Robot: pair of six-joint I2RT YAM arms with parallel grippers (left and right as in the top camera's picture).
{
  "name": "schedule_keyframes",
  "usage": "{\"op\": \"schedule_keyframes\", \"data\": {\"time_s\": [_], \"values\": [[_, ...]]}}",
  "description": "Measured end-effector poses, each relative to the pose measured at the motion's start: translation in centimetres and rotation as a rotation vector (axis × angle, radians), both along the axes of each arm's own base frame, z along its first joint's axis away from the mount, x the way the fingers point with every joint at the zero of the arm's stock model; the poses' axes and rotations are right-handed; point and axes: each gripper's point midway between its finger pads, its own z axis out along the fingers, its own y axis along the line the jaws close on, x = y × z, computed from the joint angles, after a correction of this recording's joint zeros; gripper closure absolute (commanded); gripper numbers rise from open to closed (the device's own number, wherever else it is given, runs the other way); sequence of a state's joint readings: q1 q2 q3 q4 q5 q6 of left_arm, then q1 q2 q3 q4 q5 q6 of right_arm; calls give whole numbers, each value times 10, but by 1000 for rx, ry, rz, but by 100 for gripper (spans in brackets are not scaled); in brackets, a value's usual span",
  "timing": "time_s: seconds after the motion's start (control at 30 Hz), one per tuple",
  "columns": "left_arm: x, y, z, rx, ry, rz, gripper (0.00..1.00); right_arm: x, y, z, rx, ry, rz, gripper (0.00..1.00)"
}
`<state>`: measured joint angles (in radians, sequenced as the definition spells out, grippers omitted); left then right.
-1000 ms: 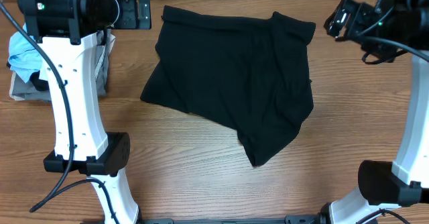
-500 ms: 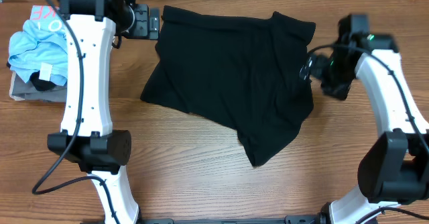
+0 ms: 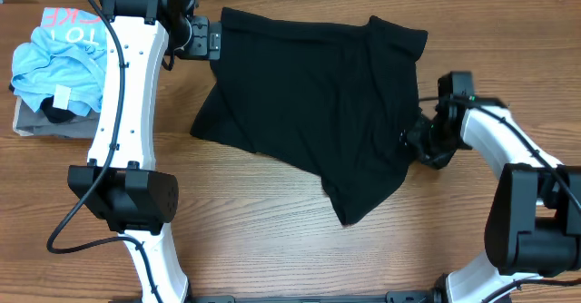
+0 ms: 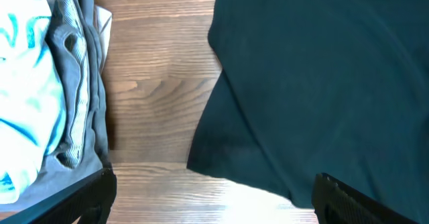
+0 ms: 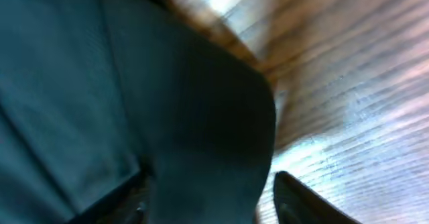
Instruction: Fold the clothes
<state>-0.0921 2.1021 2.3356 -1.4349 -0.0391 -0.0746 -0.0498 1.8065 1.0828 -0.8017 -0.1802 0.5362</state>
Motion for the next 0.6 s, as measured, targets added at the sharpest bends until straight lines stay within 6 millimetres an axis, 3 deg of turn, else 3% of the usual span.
{"op": "schedule_keyframes", "data": {"time_s": [0.23,0.4,0.6], "values": [[3,0,1,-1,-11,0,6,12,1,-8,5,-81,-12,61],[3,0,1,-2,-15,0,7,17,0,-9,2,-112,-9,92],[4,0,1,-2,-15,0,7,10,-16,-8,-3,-81,-30,93]]}}
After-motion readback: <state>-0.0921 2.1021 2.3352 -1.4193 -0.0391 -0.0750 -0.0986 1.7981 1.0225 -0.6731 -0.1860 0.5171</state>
